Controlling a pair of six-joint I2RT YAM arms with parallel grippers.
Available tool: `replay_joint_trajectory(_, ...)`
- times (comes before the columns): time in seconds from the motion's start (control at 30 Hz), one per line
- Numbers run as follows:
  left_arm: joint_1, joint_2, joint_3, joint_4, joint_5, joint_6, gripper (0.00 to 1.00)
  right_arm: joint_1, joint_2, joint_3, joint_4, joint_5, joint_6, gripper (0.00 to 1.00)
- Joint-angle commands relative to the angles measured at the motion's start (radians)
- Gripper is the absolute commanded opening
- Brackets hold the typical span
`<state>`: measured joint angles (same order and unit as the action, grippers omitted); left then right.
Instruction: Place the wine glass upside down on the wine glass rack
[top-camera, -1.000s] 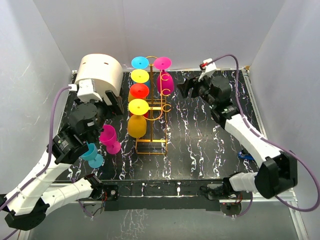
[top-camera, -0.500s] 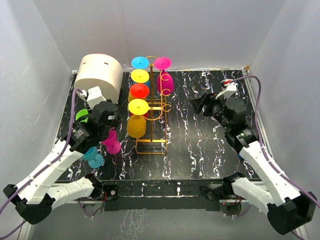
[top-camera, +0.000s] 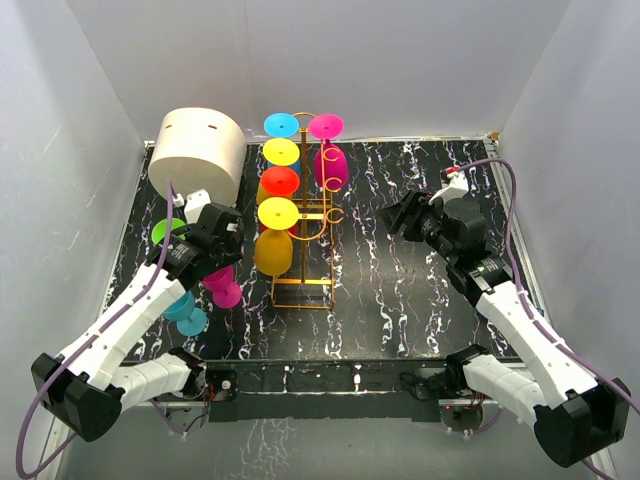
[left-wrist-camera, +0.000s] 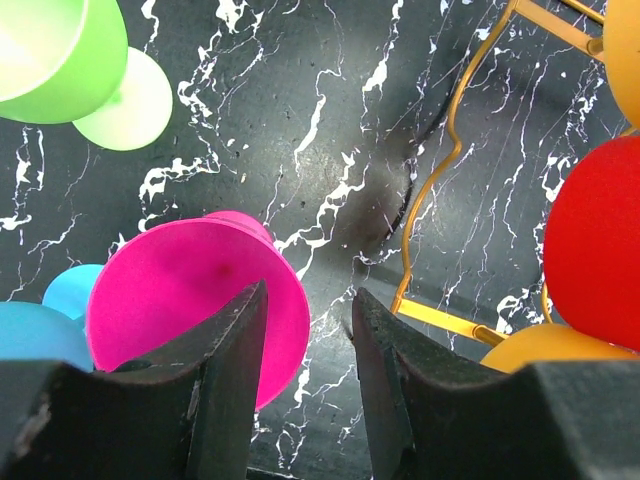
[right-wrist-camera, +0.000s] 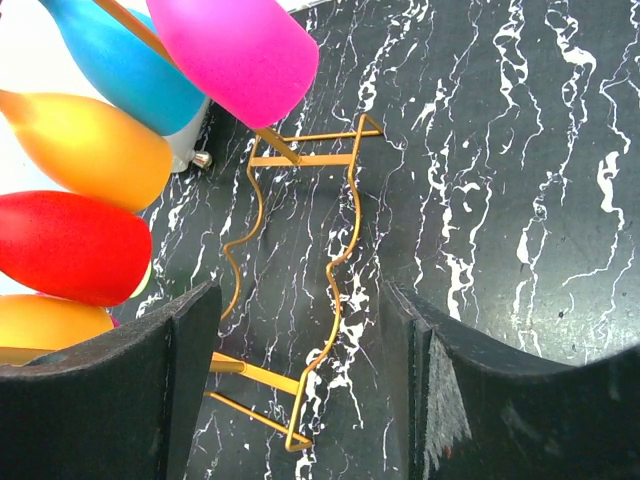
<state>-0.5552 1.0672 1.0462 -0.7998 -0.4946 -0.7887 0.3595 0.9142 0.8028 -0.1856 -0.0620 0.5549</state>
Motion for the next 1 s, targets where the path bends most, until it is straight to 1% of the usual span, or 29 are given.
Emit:
replay_joint_trajectory(0.0,0.015,0.008,-0.037,0.019,0.026,0.003,0.38,-0.001,0.001,0.006,0.026,-0.01,0.029,0.61)
replay_joint_trajectory(0.1,0.023,0.027,-0.057,0.04,0.03,0.008,0.35,-0.001,0.001,0.008,0.021,-0.012,0.031,0.61)
replay_joint_trajectory(0.17,0.027,0.042,-0.065,0.053,0.027,0.017,0.31,-0.001,0.0,0.015,0.014,-0.013,0.031,0.61)
replay_joint_trajectory(0.3,0.036,0.057,-0.07,0.07,0.014,0.029,0.17,-0.001,-0.005,0.024,0.003,-0.007,0.031,0.61)
replay_joint_trajectory(0.43,0.036,0.041,-0.062,0.083,-0.007,0.035,0.0,-0.001,-0.019,0.025,-0.003,-0.002,0.036,0.61)
replay_joint_trajectory(0.6,0.036,0.033,-0.015,0.057,-0.038,0.06,0.0,-0.001,-0.039,0.035,0.003,-0.012,0.045,0.61)
replay_joint_trajectory(0.73,0.036,-0.004,0.043,0.057,-0.05,0.112,0.0,-0.001,-0.058,0.036,0.021,-0.018,0.049,0.62)
replay_joint_trajectory(0.83,0.036,-0.03,0.112,0.056,-0.056,0.149,0.0,-0.001,-0.073,0.025,0.032,-0.009,0.063,0.62)
replay_joint_trajectory(0.97,0.037,-0.071,0.205,0.046,-0.121,0.179,0.0,-0.001,-0.095,0.018,0.039,0.012,0.088,0.62)
